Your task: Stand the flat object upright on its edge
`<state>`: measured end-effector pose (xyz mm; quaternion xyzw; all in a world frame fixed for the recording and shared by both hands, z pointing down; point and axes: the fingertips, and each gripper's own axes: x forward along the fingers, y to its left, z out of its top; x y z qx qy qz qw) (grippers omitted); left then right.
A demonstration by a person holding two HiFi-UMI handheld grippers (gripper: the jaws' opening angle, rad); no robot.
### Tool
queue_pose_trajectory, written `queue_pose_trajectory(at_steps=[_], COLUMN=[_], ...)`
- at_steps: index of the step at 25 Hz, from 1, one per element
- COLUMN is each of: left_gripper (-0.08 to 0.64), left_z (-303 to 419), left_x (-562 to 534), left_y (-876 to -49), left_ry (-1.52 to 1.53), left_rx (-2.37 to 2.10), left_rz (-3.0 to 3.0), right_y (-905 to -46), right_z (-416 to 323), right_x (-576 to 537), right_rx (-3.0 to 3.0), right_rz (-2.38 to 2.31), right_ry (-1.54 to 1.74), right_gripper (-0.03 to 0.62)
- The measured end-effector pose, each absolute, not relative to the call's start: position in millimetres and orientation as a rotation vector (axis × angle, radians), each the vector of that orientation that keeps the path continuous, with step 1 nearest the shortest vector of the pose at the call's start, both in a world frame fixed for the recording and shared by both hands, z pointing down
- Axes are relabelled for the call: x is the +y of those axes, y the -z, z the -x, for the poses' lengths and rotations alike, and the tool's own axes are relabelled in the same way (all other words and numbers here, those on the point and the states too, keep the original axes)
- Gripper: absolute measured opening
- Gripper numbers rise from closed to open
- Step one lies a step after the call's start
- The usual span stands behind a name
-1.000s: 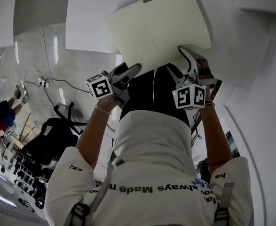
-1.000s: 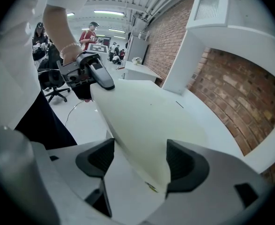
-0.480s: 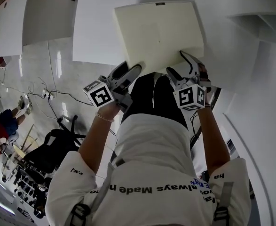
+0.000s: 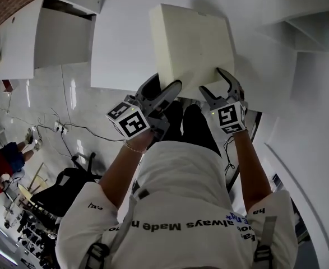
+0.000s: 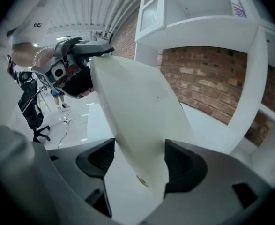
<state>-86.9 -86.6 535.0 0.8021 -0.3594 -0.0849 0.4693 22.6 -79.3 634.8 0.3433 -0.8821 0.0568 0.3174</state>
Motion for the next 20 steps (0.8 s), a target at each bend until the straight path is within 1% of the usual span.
queue_pose_trajectory(at_steps=[10,20], left_gripper=[0.333,0.333], left_z=[23,-44], left_x=[-110,-134], left_y=[-495,-473], left_ry=[0.136,0.076], left_rx=[-0.873,-0.847], left_rz=[-2.165,-2.312], right_y=[-626,-623], right_z=[-62,-101], right_x=[-91,-106], right_rx=[-2.42,-2.47], right_rz=[-1.101,-1.26], right_ry=[-0.392,-0.602], right_gripper=[0.311,0.311])
